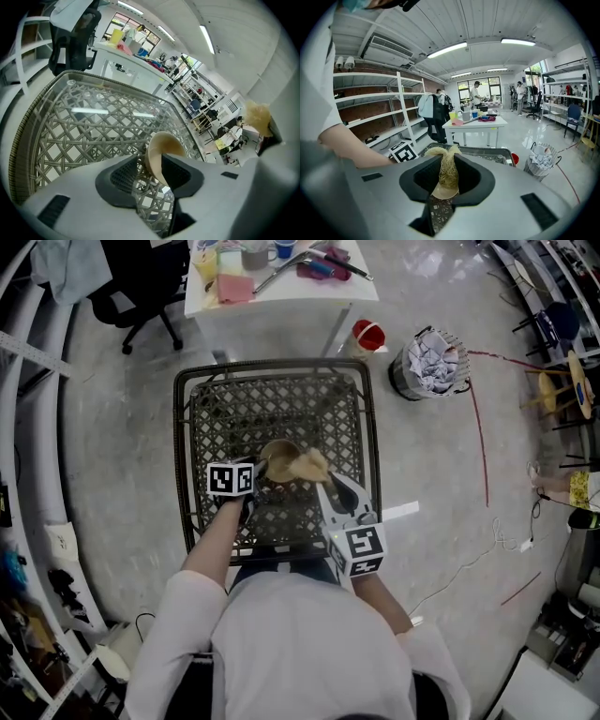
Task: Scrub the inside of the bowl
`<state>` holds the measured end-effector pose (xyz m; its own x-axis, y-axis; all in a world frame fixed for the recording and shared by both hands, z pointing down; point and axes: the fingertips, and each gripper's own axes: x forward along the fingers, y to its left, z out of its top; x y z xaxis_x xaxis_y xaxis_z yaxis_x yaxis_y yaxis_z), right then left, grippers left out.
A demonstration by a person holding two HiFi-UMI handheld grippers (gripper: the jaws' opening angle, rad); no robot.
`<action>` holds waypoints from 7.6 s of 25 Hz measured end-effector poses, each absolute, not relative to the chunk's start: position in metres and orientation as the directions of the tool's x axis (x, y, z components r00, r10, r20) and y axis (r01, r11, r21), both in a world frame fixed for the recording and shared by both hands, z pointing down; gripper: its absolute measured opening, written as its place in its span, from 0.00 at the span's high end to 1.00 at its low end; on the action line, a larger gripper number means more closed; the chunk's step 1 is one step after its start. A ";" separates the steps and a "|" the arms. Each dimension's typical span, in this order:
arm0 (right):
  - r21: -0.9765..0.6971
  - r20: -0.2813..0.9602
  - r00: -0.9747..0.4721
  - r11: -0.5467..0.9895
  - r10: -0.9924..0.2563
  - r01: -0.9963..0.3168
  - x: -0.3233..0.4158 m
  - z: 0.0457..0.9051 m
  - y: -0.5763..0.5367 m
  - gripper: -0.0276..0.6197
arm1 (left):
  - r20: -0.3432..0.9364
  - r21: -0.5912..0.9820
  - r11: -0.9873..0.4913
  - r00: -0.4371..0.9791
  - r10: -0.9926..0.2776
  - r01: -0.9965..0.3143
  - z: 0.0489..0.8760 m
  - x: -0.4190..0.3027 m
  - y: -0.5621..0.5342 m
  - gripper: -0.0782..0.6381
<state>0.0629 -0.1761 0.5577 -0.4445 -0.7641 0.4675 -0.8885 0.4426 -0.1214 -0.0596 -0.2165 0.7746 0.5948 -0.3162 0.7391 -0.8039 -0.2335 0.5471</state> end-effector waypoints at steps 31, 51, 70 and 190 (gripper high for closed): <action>-0.110 0.447 -0.478 0.483 -0.757 -0.869 0.064 0.551 -0.180 0.82 | 0.716 0.449 -0.249 0.513 -0.473 -0.858 0.747 -0.064 -0.236 0.83; -0.071 0.339 -0.543 0.555 -0.768 -0.829 0.035 0.506 -0.174 0.82 | 0.552 0.389 -0.361 0.529 -0.645 -0.847 0.619 -0.059 -0.233 0.83; 0.146 0.330 -0.525 0.591 -0.785 -0.793 0.026 0.486 -0.159 0.82 | 0.401 0.260 -0.470 0.537 -0.742 -0.843 0.531 -0.051 -0.215 0.83; 0.041 0.475 -0.480 0.563 -0.738 -0.825 0.038 0.529 -0.171 0.82 | 0.615 0.366 -0.357 0.512 -0.600 -0.859 0.660 -0.063 -0.219 0.83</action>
<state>0.0379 -0.1712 0.5289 -0.4797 -0.7379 0.4748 -0.8254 0.5630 0.0410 -0.0634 -0.2193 0.6602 0.5116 -0.6002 0.6148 -0.8592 -0.3573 0.3661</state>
